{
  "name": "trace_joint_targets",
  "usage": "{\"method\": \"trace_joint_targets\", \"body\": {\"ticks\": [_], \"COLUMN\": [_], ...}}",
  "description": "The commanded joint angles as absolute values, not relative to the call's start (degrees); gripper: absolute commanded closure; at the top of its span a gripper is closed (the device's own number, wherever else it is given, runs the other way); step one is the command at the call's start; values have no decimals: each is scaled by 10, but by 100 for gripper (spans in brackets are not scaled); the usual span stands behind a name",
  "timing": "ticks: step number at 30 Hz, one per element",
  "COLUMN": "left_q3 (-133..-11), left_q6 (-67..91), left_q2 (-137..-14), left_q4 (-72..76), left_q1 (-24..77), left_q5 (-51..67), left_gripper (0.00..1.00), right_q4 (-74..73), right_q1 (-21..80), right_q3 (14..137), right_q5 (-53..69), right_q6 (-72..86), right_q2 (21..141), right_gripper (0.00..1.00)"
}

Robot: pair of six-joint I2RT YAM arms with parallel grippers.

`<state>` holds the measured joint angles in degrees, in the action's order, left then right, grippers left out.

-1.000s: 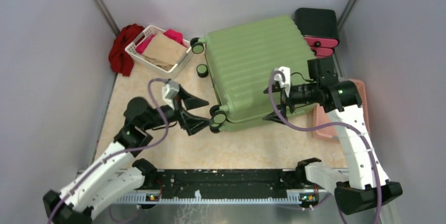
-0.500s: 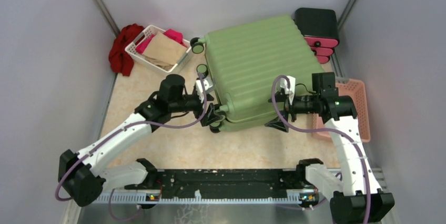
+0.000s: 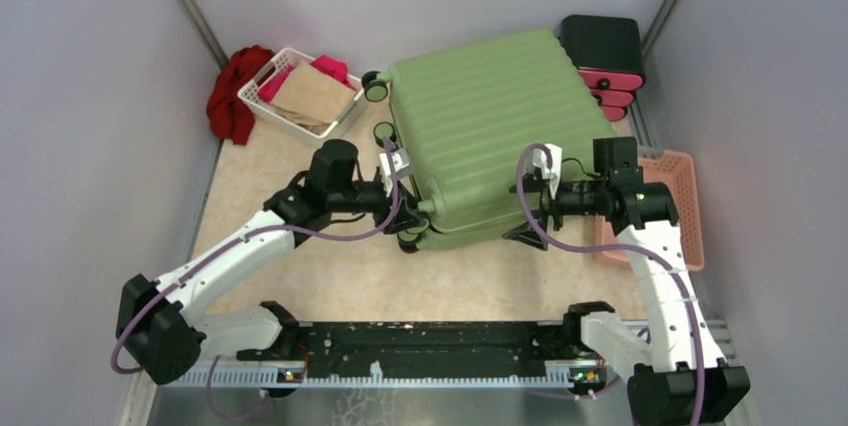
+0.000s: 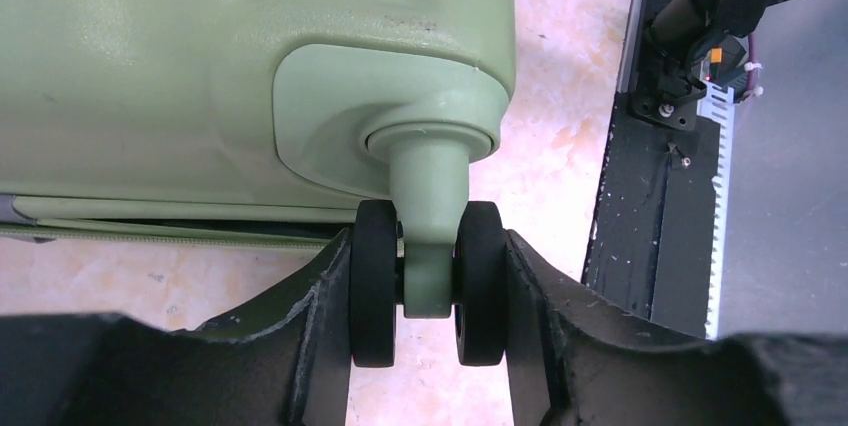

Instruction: Open, take out, and arrange the luggage

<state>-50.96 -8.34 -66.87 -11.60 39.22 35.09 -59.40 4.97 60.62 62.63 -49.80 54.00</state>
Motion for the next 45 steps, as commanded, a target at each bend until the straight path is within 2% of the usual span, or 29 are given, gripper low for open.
{"method": "trace_joint_targets", "body": {"ticks": [1, 2, 9, 15, 23, 37, 45], "left_q3": [-535, -540, -589, -634, -715, -818, -876], "left_q6": [-66, -64, -22, 91, 210, 360, 392], "left_q2": [-672, -666, -618, -634, -694, -801, -869], "left_q4": [-121, -124, -87, 25, 147, 248, 278], "left_q1": [394, 393, 331, 211, 168, 105, 75], "left_q5": [332, 317, 291, 367, 349, 241, 216], "left_gripper": [96, 100, 100, 100, 100, 100, 100], "right_q4": [-587, -590, -640, -691, -718, -468, -342], "right_q1": [44, 44, 44, 44, 44, 42, -22], "right_q3": [619, 623, 661, 713, 798, 836, 787], "right_q5": [644, 642, 635, 637, 582, 339, 339], "right_q6": [-506, -508, -542, -572, -576, -354, -275], "right_q2": [537, 538, 552, 571, 588, 589, 619], "right_gripper": [1, 1, 1, 2, 1, 1, 1]}}
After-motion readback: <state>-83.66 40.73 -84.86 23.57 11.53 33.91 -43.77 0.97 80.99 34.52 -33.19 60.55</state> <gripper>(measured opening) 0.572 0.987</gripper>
